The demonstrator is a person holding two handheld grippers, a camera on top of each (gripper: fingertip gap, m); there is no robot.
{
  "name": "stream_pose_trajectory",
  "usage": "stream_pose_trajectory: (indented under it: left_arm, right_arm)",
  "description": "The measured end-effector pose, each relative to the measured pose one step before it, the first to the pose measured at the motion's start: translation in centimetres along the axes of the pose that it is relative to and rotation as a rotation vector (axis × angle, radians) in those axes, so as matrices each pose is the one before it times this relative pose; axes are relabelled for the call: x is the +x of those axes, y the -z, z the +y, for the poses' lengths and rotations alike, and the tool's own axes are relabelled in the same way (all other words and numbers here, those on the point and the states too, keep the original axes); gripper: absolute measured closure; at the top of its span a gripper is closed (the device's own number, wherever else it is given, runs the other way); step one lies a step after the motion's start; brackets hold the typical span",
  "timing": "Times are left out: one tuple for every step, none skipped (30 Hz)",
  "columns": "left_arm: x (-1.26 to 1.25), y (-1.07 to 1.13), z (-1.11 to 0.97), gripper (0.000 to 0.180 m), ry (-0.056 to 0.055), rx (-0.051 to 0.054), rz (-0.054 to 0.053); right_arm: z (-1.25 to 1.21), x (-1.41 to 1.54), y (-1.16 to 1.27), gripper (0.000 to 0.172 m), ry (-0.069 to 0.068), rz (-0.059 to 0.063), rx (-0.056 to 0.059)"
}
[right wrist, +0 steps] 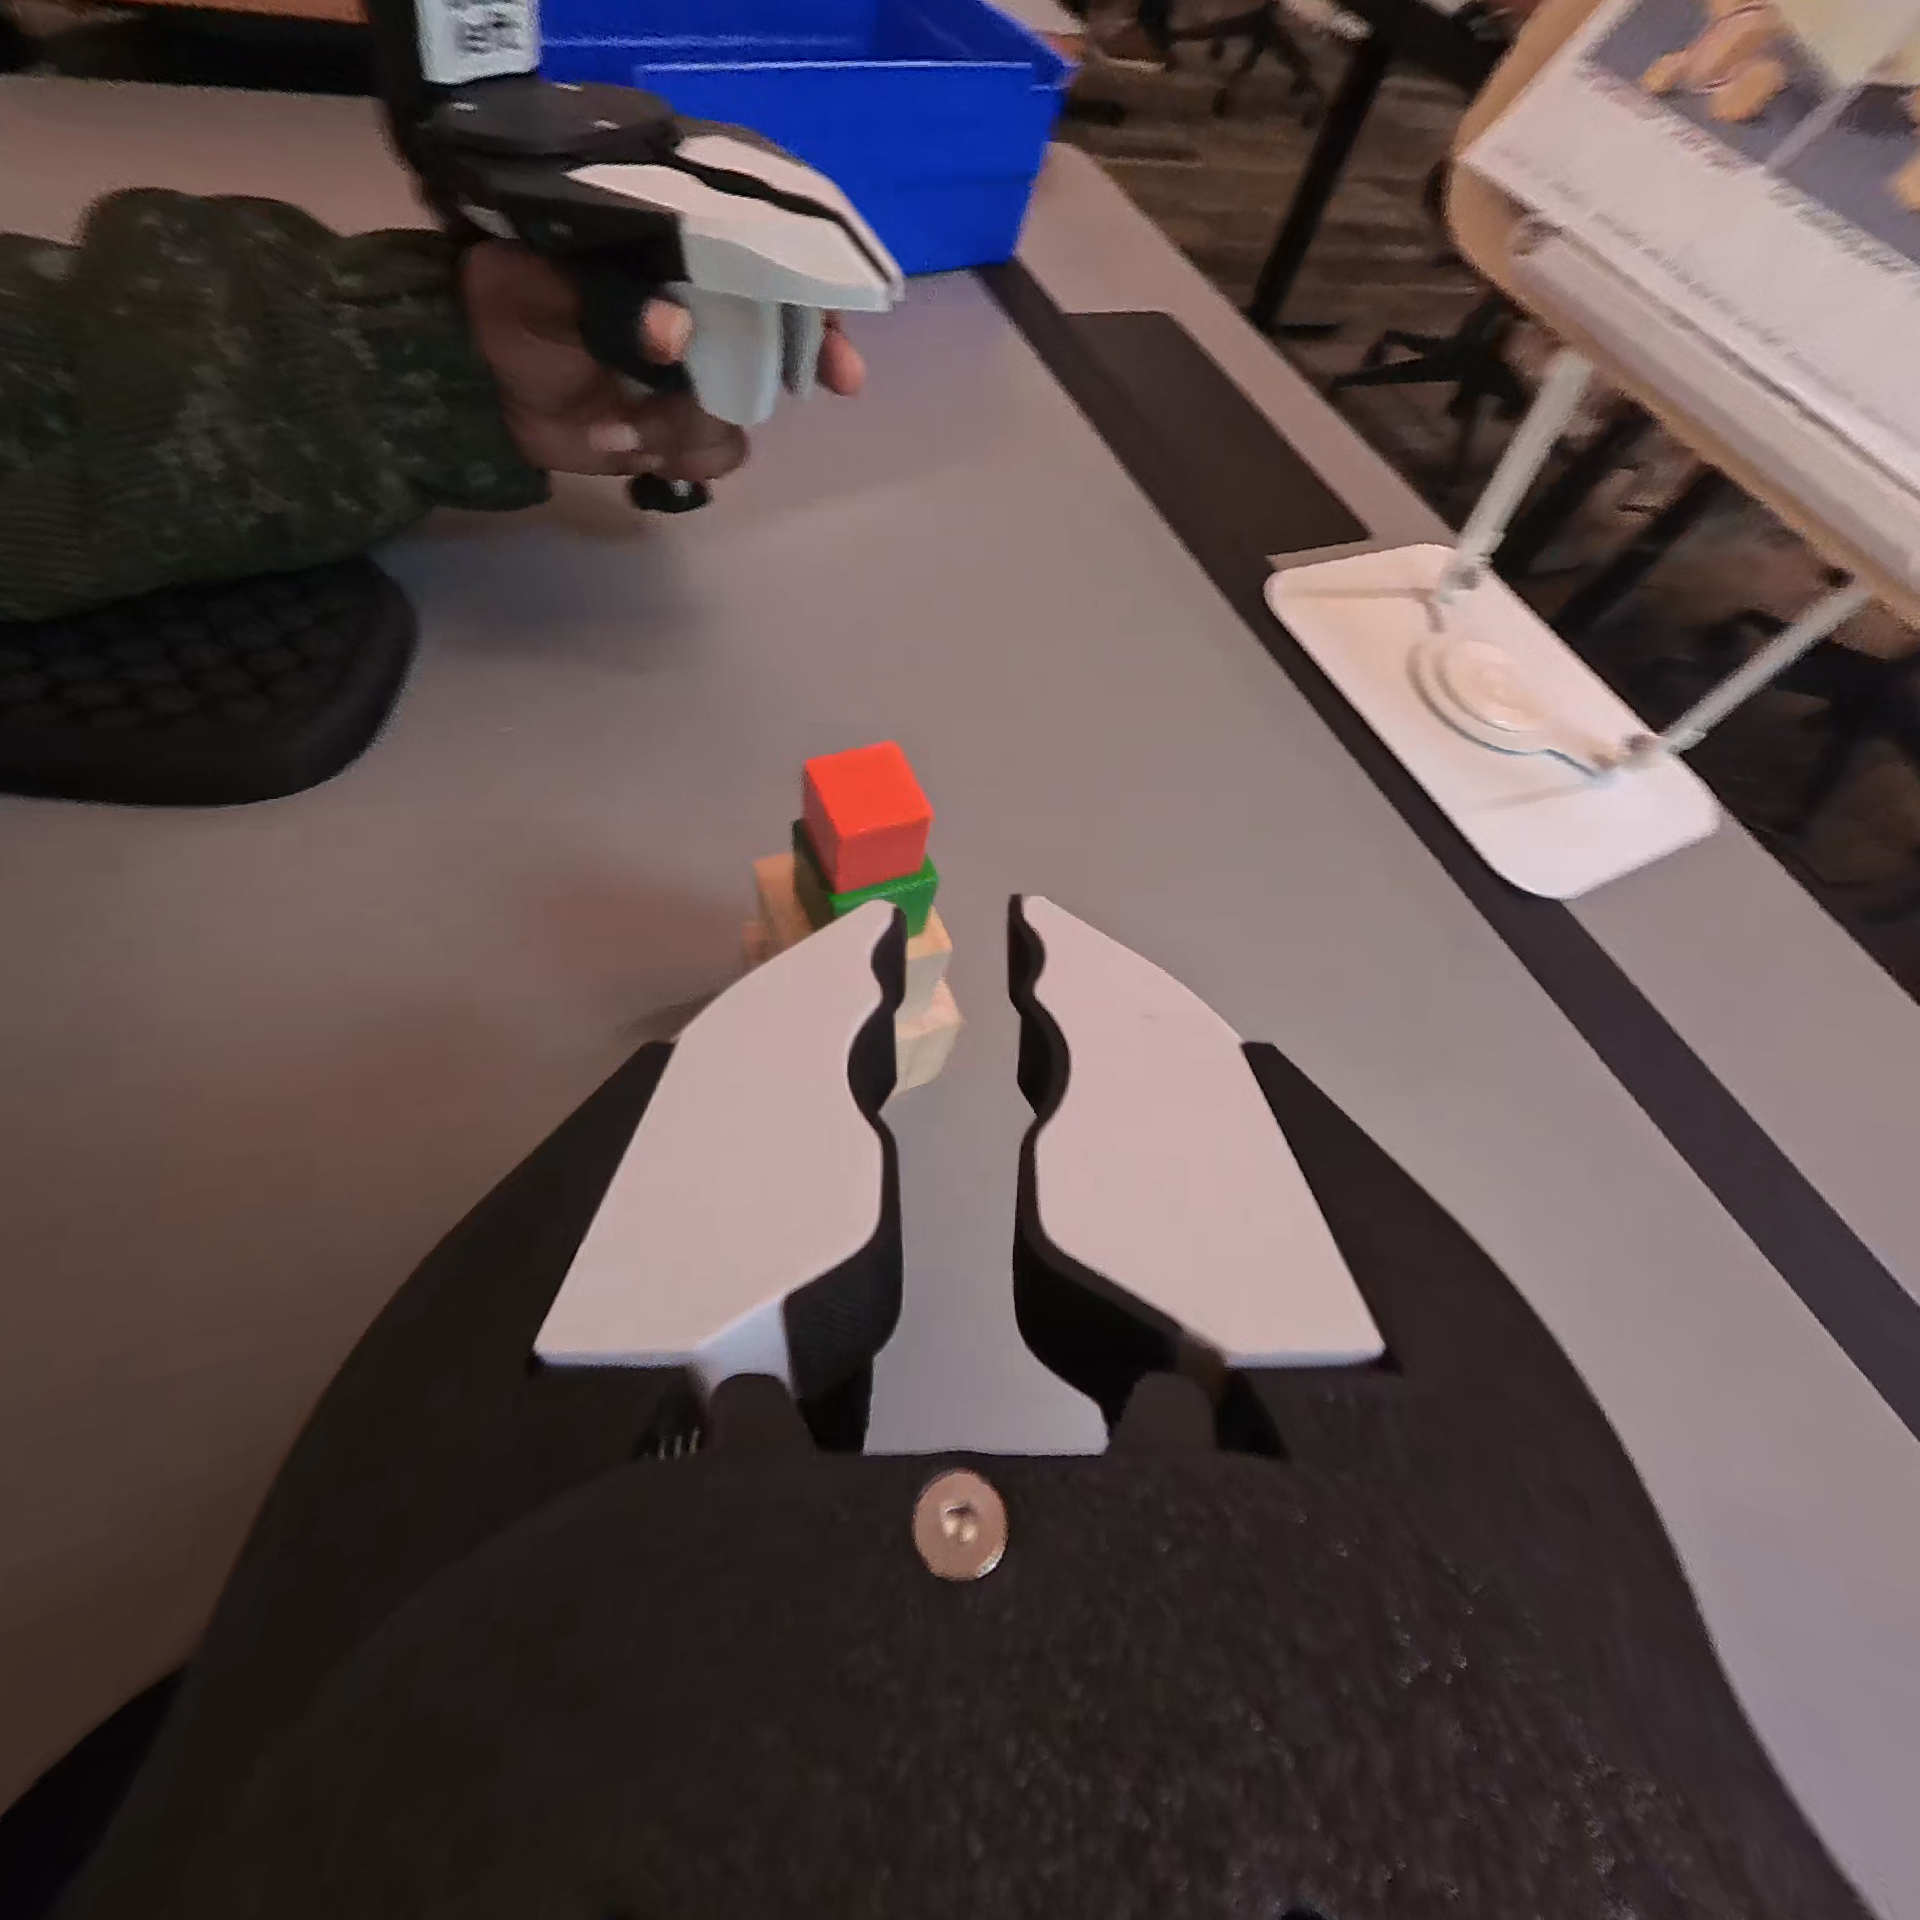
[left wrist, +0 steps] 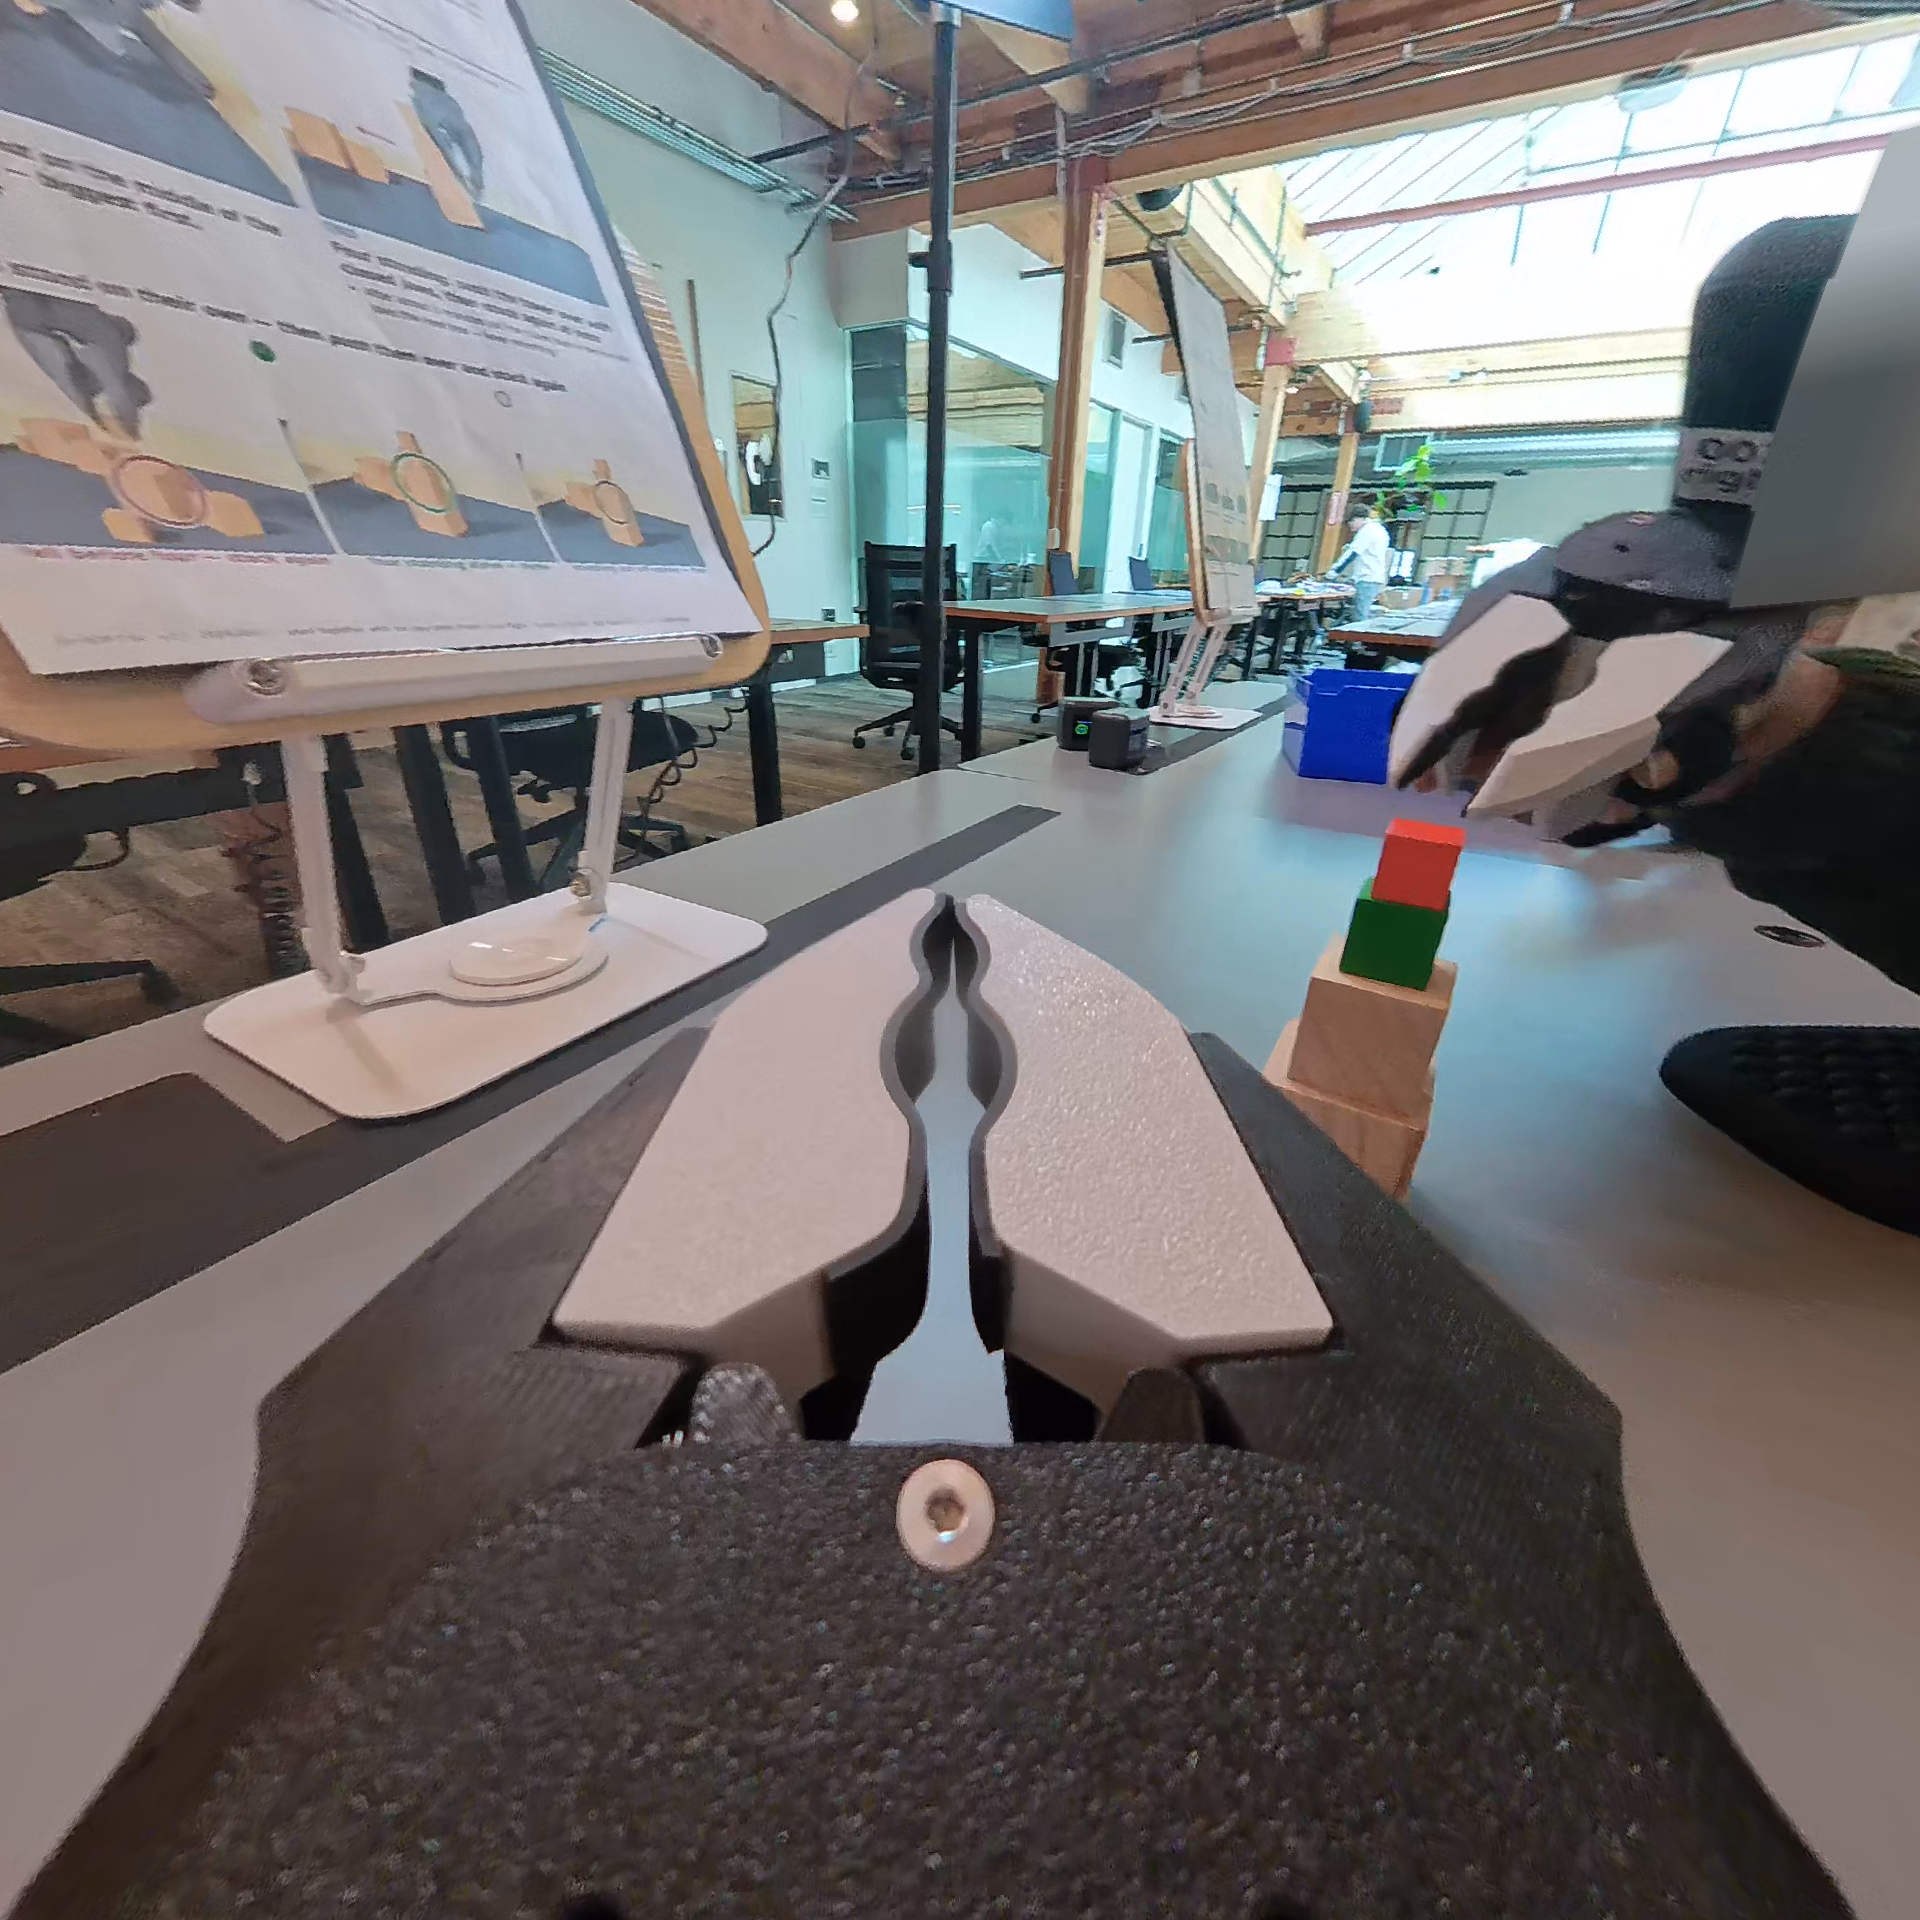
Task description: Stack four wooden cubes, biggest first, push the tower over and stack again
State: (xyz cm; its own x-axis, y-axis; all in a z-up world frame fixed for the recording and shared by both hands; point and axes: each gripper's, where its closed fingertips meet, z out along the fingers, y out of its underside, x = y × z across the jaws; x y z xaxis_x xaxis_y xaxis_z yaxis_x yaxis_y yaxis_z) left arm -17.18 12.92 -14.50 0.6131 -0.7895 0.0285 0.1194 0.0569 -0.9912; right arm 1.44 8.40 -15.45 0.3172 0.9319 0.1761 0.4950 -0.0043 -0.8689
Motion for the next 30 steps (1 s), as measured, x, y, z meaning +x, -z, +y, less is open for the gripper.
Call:
stream_pose_trajectory:
  left_arm:
    - [-0.338, 0.062, -0.150, 0.180, 0.0011, 0.0014, -0.0227]
    - [-0.383, 0.088, -0.174, 0.180, -0.0008, 0.0022, -0.0270]
    - [-0.383, 0.079, -0.165, 0.180, -0.0019, 0.0010, -0.0283]
    - [-0.340, 0.081, -0.200, 0.180, -0.0024, 0.0020, -0.0257]
    - [-0.277, 0.074, -0.230, 0.180, -0.0030, 0.0036, -0.0220]
    - [-0.208, 0.069, -0.253, 0.180, -0.0035, 0.0039, -0.0184]
    - [-0.144, 0.056, -0.283, 0.180, -0.0036, 0.0054, -0.0144]
    - [-0.093, 0.054, -0.274, 0.180, -0.0038, 0.0048, -0.0119]
    - [-0.101, 0.060, -0.207, 0.180, -0.0053, 0.0013, -0.0110]
    - [-0.081, 0.082, -0.137, 0.180, -0.0082, -0.0017, -0.0104]
    - [-0.075, 0.103, -0.164, 0.180, -0.0082, 0.0007, -0.0101]
    - [-0.128, 0.125, -0.207, 0.180, -0.0033, 0.0041, -0.0115]
    - [-0.144, 0.091, -0.252, 0.180, 0.0018, 0.0068, -0.0106]
    - [-0.122, 0.049, -0.227, 0.180, 0.0028, 0.0061, -0.0063]
    - [-0.106, 0.023, -0.193, 0.180, 0.0005, 0.0040, -0.0053]
    - [-0.085, 0.032, -0.131, 0.180, -0.0023, 0.0002, -0.0040]
    - [-0.090, 0.054, -0.141, 0.180, -0.0039, 0.0007, -0.0059]
    - [-0.118, 0.108, -0.160, 0.180, -0.0012, 0.0036, -0.0088]
    - [-0.123, 0.138, -0.153, 0.180, 0.0017, 0.0048, -0.0096]
    - [-0.117, 0.134, -0.124, 0.180, 0.0020, 0.0049, -0.0088]
    - [-0.125, 0.109, -0.094, 0.180, 0.0012, 0.0030, -0.0076]
    - [-0.108, 0.084, -0.060, 0.180, -0.0028, 0.0002, -0.0073]
    - [-0.137, 0.065, -0.098, 0.180, -0.0056, 0.0004, -0.0093]
    - [-0.081, 0.081, -0.159, 0.180, -0.0034, 0.0023, -0.0062]
    - [0.010, 0.075, -0.222, 0.180, -0.0021, 0.0046, -0.0008]
    - [0.002, 0.069, -0.230, 0.180, -0.0038, 0.0059, -0.0016]
    - [-0.034, 0.052, -0.192, 0.180, -0.0038, 0.0056, -0.0030]
    - [-0.037, 0.045, -0.128, 0.180, -0.0019, 0.0026, -0.0023]
    - [-0.045, 0.052, -0.125, 0.180, -0.0016, 0.0029, -0.0035]
    - [-0.069, 0.073, -0.129, 0.180, -0.0025, 0.0043, -0.0044]
  right_arm:
    - [0.137, 0.306, 0.285, 0.157, -0.0153, 0.0565, 0.0090]
    - [0.224, 0.413, 0.286, 0.164, -0.0240, 0.0664, 0.0042]
    - [0.336, 0.368, 0.283, 0.166, -0.0222, 0.0666, -0.0006]
    - [0.388, 0.264, 0.260, 0.169, -0.0189, 0.0622, -0.0027]
    - [0.445, 0.273, 0.251, 0.172, -0.0257, 0.0633, -0.0038]
    - [0.501, 0.205, 0.195, 0.172, -0.0383, 0.0550, -0.0055]
    - [0.590, -0.031, 0.130, 0.172, -0.0480, 0.0366, -0.0102]
    - [0.600, -0.161, 0.098, 0.172, -0.0445, 0.0243, -0.0080]
    - [0.592, -0.141, 0.094, 0.172, -0.0327, 0.0241, -0.0069]
    - [0.604, -0.014, 0.109, 0.172, -0.0227, 0.0313, -0.0075]
    - [0.617, -0.037, 0.072, 0.172, -0.0147, 0.0291, -0.0087]
    - [0.682, -0.062, 0.079, 0.172, -0.0085, 0.0275, -0.0133]
    - [0.541, -0.014, 0.087, 0.172, -0.0035, 0.0301, -0.0033]
    - [0.474, -0.118, 0.065, 0.171, 0.0035, 0.0221, -0.0008]
    - [0.482, -0.111, -0.010, 0.171, 0.0029, 0.0192, -0.0072]
    - [0.432, -0.142, -0.065, 0.171, -0.0022, 0.0161, -0.0086]
    - [0.338, -0.182, -0.083, 0.171, -0.0067, 0.0130, -0.0086]
    - [0.191, -0.170, -0.043, 0.171, -0.0104, 0.0132, -0.0023]
    - [0.045, -0.189, -0.018, 0.171, -0.0090, 0.0124, 0.0046]
    - [0.013, -0.173, -0.026, 0.171, -0.0029, 0.0139, 0.0056]
    - [0.015, -0.102, -0.051, 0.171, 0.0025, 0.0172, 0.0026]
    - [-0.022, -0.080, -0.079, 0.171, 0.0039, 0.0186, 0.0023]
    - [-0.021, -0.109, -0.085, 0.171, 0.0043, 0.0171, -0.0021]
    - [-0.007, -0.164, -0.124, 0.170, 0.0066, 0.0148, -0.0043]
    - [-0.047, -0.194, -0.165, 0.170, 0.0097, 0.0123, -0.0009]
    - [-0.049, -0.222, -0.266, 0.170, 0.0101, 0.0096, -0.0035]
    - [-0.073, -0.277, -0.392, 0.170, 0.0058, 0.0062, -0.0046]
    - [-0.157, -0.255, -0.485, 0.170, 0.0019, 0.0071, -0.0034]
    - [-0.226, -0.283, -0.552, 0.170, 0.0017, 0.0066, -0.0038]
    - [-0.350, -0.446, -0.558, 0.170, 0.0023, -0.0001, -0.0031]
